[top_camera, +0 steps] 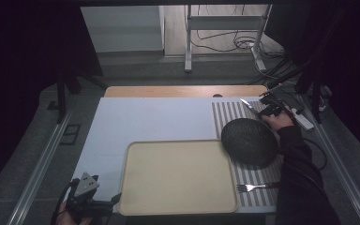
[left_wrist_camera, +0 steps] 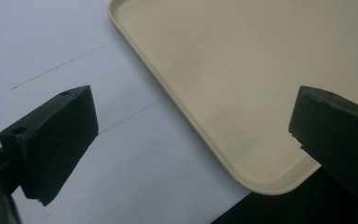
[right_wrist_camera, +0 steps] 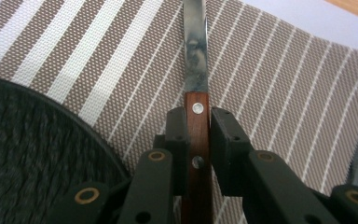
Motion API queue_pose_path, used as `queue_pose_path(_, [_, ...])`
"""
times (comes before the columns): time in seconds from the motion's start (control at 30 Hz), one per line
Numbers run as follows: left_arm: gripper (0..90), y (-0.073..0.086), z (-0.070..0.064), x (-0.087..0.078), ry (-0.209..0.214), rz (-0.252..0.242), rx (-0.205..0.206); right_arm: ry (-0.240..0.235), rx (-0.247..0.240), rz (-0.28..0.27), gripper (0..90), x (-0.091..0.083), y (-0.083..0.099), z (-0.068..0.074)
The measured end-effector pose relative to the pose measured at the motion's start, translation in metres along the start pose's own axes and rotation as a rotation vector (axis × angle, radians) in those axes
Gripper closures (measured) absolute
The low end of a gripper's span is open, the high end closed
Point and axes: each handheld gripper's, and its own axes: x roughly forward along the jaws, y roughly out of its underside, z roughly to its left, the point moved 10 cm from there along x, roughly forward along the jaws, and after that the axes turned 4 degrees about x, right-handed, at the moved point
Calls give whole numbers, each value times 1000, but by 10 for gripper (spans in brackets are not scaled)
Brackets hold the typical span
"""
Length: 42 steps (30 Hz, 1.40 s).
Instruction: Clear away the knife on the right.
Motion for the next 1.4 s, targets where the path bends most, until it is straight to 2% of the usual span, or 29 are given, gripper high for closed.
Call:
queue_pose_path(0.1, [12, 0, 0, 0, -1, 1, 0, -1, 14, -12, 780, -5, 4, -2])
queue_pose_path(0.27, [12, 0, 0, 0, -2, 3, 2, -22, 31, -44, 780, -18, 7, 1])
queue_pose_path(0.73, [12, 0, 0, 0, -3, 3, 3, -67, 22, -95, 780, -42, 18, 30])
queue_pose_path(1.13, [11, 0, 0, 0, -5, 3, 4, -117, -20, -127, 780, -62, 34, 74])
queue_pose_path(1.2, [12, 0, -1, 0, -4, 3, 5, -136, -28, -132, 780, -65, 37, 84])
queue_pose_path(1.4, [11, 0, -1, 0, -4, 4, 8, -175, -92, -143, 780, -73, 46, 118])
